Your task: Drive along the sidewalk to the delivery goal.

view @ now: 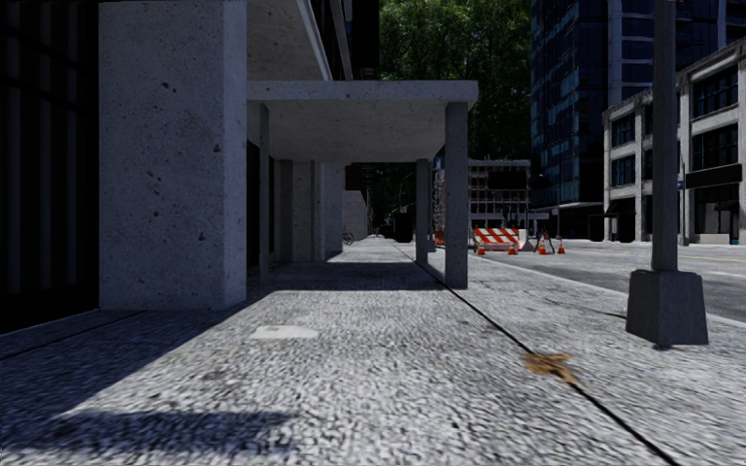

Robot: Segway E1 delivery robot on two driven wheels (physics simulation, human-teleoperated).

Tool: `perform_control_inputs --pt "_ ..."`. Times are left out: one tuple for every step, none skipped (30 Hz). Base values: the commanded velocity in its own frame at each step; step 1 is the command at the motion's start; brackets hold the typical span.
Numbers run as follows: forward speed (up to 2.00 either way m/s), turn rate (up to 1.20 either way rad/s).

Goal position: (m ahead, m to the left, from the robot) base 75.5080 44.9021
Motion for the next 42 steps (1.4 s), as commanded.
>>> perform_control_inputs --pt "2.00 0.00" --pt "2.00 0.00" --pt "2.00 0.00" --pt "2.00 0.00" --pt "2.00 0.00" --pt "2.00 0.00" --pt "2.00 0.00" --pt "2.00 0.00" --pt "2.00 0.00" --pt "2.00 0.00" --pt "2.00 0.00" --pt "2.00 0.00" --pt "2.00 0.00" --pt "2.00 0.00" --pt "2.00 0.00" --pt "2.00 0.00" --pt "2.00 0.00" --pt "2.00 0.00" --pt "2.00 0.00" --pt "2.00 0.00" --pt "2.00 0.00" --pt "2.00 0.00" --pt "2.00 0.00" --pt "2.00 0.00" --pt "2.00 0.00" --pt "2.00 0.00" --pt "2.00 0.00" --pt "2.00 0.00" --pt "2.00 0.00" --pt "2.00 0.00" --pt "2.00 0.00" --pt "2.00 0.00" --pt "2.00 0.00" --pt "2.00 0.00" --pt "2.00 0.00" --pt "2.00 0.00" --pt "2.00 0.00" --pt "2.00 0.00" --pt "2.00 0.00" --pt "2.00 0.00" --pt "2.00 0.00" --pt "2.00 0.00"
